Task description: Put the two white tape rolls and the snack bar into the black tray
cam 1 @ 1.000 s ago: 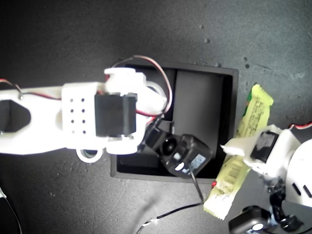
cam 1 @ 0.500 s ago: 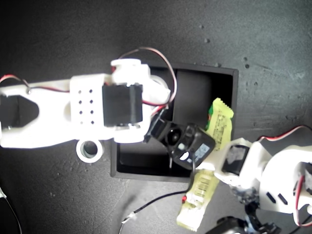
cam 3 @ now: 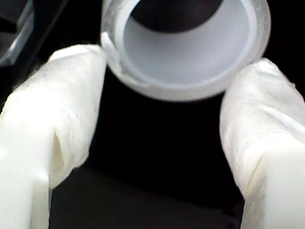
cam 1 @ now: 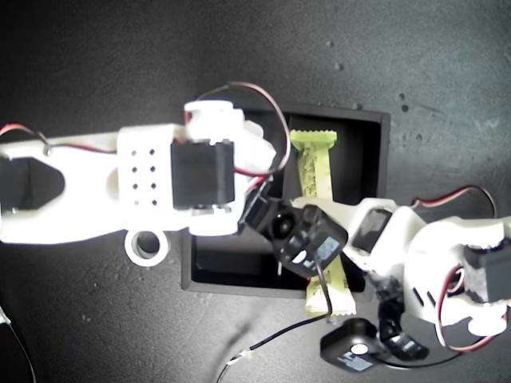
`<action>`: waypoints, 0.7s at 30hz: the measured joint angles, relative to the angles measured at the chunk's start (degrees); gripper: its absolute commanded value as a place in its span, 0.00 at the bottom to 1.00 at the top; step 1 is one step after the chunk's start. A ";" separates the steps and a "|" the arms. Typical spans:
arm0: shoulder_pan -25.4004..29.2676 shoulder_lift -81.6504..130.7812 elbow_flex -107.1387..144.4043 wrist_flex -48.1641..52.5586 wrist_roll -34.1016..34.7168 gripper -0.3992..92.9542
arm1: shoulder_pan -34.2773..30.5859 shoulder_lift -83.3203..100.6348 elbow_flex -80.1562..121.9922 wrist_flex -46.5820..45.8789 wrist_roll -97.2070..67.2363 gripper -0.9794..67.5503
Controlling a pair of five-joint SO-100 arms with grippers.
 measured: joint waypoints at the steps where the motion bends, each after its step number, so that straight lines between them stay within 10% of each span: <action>1: 0.00 1.58 1.32 0.00 0.18 0.20 | 0.00 0.00 -2.64 3.25 0.00 0.45; 8: 0.35 23.99 17.40 0.00 0.44 0.18 | 5.54 1.41 -19.78 22.50 0.00 0.40; 21: 16.52 56.16 57.13 -6.86 -15.38 0.16 | 10.20 26.10 -6.59 24.70 0.00 0.12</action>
